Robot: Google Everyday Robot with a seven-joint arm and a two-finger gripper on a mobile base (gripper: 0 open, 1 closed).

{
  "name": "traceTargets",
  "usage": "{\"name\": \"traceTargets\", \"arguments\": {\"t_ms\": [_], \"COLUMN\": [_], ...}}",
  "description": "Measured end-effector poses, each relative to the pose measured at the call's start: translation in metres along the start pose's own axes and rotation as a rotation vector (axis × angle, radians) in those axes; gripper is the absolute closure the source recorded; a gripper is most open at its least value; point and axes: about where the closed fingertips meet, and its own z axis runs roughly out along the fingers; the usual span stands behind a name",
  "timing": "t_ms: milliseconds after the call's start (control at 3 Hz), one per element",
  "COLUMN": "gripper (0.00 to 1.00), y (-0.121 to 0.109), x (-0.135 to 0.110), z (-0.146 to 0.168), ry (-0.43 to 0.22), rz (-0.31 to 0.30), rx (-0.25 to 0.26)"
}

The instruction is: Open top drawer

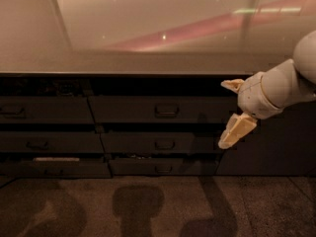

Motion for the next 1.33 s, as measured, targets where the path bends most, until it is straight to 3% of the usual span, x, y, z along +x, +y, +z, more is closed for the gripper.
{"name": "traceTargets", "arguments": {"t_ms": [333, 667, 1000, 1333], "gripper": [0.0, 0.0, 0.0, 0.0], "y": [0.004, 0.004, 0.004, -0.008], "x": [-0.008, -0.008, 0.019, 0.055], "z": [-0.002, 0.004, 0.04, 0.071], "ry": [-0.071, -0.004, 0.107, 0.153], "rz": [-0.022, -0.037, -0.052, -0.02], "rx": [-0.011, 0.03, 0.089, 0.102]}}
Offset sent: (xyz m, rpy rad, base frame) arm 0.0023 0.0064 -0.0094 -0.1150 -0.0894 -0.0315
